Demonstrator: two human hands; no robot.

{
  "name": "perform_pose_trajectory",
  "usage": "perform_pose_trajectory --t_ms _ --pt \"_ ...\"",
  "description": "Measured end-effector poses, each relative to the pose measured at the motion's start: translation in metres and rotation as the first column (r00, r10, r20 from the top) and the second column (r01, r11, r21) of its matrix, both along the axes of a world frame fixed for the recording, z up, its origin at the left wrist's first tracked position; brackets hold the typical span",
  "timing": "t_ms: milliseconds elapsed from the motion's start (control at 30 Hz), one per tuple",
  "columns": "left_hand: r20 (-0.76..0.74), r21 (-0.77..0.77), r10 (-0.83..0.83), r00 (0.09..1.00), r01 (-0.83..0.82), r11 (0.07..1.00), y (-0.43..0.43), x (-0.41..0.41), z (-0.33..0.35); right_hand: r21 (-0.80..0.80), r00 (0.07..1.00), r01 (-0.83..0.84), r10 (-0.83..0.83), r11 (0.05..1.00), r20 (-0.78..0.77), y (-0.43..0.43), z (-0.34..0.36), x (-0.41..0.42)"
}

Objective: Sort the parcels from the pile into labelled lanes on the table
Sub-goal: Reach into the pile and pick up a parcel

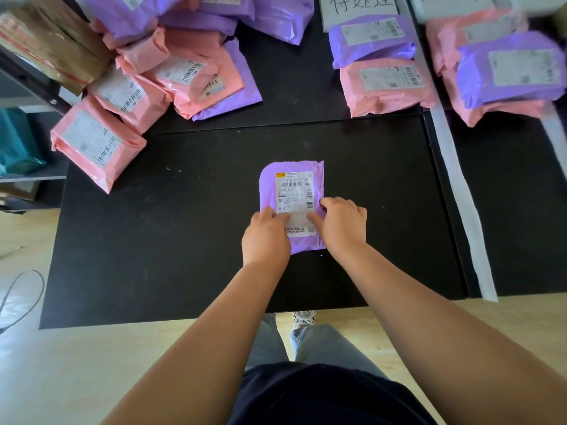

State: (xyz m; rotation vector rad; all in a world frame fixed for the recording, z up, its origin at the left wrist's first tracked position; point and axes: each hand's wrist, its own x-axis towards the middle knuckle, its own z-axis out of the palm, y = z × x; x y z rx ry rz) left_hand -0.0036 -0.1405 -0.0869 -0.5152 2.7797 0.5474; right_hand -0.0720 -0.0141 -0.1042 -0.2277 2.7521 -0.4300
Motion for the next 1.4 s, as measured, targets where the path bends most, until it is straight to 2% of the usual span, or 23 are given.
perform_pose_trajectory --t_ms 100,167,233,400,533,733,900,1033,1200,1400 --pt "-0.148 0.033 0.219 0.964 -0.217 0.976 -0.011 -0.002 0.001 -0.084 0.989 0.105 -0.095 0.991 0.113 -0.003 -0.001 -0.004" --pt "-0.089 0.09 0.372 0.924 -0.364 0.927 -0.016 -0.005 0.001 -0.101 0.971 0.162 -0.141 0.982 0.192 -0.006 0.0 -0.007" --pt "0.016 0.162 0.435 0.9 -0.432 0.887 -0.019 -0.008 -0.002 -0.115 0.96 0.187 -0.157 0.976 0.232 -0.007 0.002 -0.009" --pt "0.058 0.317 0.474 0.879 -0.467 0.826 -0.015 -0.009 0.008 -0.19 0.948 0.245 -0.195 0.951 0.25 -0.006 0.009 -0.008" --pt "0.064 0.412 0.513 0.856 -0.491 0.768 -0.01 -0.01 0.022 -0.325 0.944 0.295 -0.222 0.899 0.243 -0.002 0.017 -0.003" --pt "0.052 0.659 0.663 0.747 -0.524 0.539 -0.015 -0.01 0.046 -0.513 0.949 0.308 -0.223 0.801 0.221 0.011 0.048 0.004" --pt "0.031 0.757 0.747 0.664 -0.504 0.416 -0.014 -0.01 0.066 -0.58 0.95 0.308 -0.212 0.754 0.229 0.015 0.07 0.006" --pt "-0.002 0.768 0.701 0.713 -0.448 0.458 -0.009 -0.013 0.081 -0.697 0.954 0.292 -0.249 0.655 0.165 0.014 0.089 0.005" --pt "-0.047 0.777 0.68 0.732 -0.401 0.485 -0.007 -0.013 0.098 -0.665 0.954 0.188 -0.296 0.723 -0.053 0.014 0.101 0.002" --pt "-0.062 0.786 0.675 0.735 -0.381 0.487 -0.008 -0.013 0.106 -0.663 0.951 0.153 -0.291 0.733 -0.103 0.013 0.106 0.004"
